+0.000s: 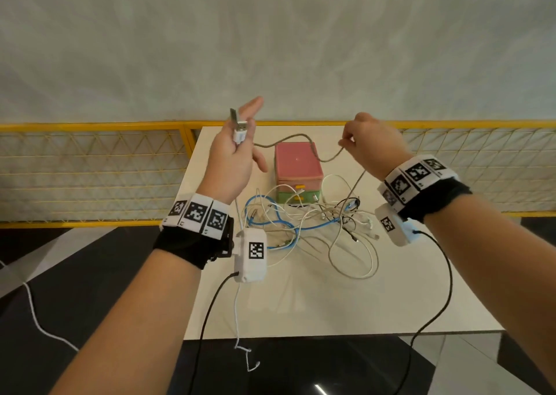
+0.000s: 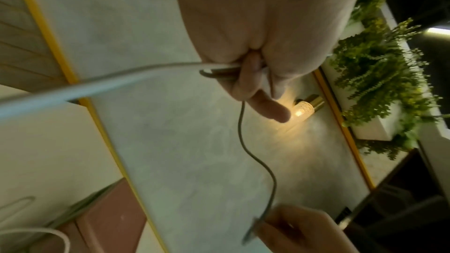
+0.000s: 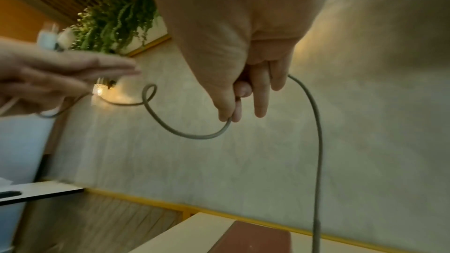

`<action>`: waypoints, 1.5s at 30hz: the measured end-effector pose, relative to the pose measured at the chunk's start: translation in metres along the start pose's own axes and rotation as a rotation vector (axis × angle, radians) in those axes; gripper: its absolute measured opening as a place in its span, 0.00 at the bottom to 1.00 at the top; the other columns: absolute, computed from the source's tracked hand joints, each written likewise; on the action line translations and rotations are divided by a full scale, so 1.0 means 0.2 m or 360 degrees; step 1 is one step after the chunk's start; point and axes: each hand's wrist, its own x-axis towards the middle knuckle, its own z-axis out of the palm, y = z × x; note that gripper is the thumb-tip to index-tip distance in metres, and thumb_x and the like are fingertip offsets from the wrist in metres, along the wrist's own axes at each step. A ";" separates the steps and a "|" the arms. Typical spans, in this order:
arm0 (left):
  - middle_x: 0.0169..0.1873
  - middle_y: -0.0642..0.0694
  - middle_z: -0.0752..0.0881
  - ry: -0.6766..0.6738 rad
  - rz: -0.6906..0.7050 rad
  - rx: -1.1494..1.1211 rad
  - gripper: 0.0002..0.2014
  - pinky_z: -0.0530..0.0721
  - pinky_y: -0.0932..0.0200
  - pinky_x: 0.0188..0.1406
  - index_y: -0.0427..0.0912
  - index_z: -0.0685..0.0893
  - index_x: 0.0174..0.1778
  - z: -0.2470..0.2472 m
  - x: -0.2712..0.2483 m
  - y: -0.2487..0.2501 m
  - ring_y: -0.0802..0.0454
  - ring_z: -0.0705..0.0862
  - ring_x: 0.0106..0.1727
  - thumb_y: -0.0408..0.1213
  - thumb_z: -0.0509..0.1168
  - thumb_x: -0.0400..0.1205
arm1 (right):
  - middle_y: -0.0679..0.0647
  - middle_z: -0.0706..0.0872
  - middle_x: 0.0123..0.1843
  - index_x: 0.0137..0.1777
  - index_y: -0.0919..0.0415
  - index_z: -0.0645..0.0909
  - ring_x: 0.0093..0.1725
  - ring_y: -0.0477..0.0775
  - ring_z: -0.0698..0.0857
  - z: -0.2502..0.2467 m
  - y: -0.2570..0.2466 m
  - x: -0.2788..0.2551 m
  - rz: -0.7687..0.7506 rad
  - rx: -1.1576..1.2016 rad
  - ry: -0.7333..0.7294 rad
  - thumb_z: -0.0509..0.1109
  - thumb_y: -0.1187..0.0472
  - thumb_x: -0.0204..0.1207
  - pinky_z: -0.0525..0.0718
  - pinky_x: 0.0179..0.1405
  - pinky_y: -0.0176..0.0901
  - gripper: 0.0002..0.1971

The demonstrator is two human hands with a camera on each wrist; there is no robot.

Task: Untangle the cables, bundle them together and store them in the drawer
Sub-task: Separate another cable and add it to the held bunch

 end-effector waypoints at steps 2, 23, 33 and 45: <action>0.63 0.18 0.79 -0.0157 0.0101 -0.0017 0.18 0.71 0.77 0.22 0.50 0.74 0.76 0.07 -0.03 0.08 0.62 0.78 0.19 0.37 0.51 0.91 | 0.60 0.80 0.52 0.51 0.66 0.83 0.48 0.64 0.83 0.02 -0.07 -0.01 -0.0141 0.0008 -0.0020 0.64 0.58 0.80 0.70 0.40 0.43 0.11; 0.19 0.54 0.68 -0.0674 -0.0590 0.0097 0.22 0.61 0.65 0.19 0.34 0.84 0.47 0.25 0.03 0.03 0.58 0.64 0.17 0.52 0.59 0.87 | 0.56 0.82 0.35 0.54 0.57 0.72 0.34 0.49 0.84 0.04 -0.15 -0.06 -0.0158 0.1263 0.0026 0.71 0.63 0.76 0.83 0.39 0.39 0.11; 0.19 0.57 0.75 0.0208 -0.0220 -0.0218 0.13 0.65 0.68 0.17 0.44 0.85 0.39 0.15 0.13 0.02 0.62 0.67 0.18 0.36 0.60 0.88 | 0.42 0.81 0.34 0.51 0.62 0.84 0.50 0.53 0.88 0.27 0.07 -0.14 0.0035 0.1265 -0.0445 0.57 0.61 0.85 0.82 0.54 0.45 0.13; 0.25 0.50 0.82 -0.0476 -0.0156 0.0776 0.12 0.82 0.55 0.37 0.41 0.85 0.49 0.26 0.08 -0.04 0.51 0.82 0.27 0.43 0.60 0.87 | 0.49 0.83 0.42 0.52 0.64 0.83 0.39 0.41 0.78 0.03 -0.10 0.07 -0.0547 0.0865 -0.0131 0.63 0.61 0.82 0.73 0.41 0.29 0.09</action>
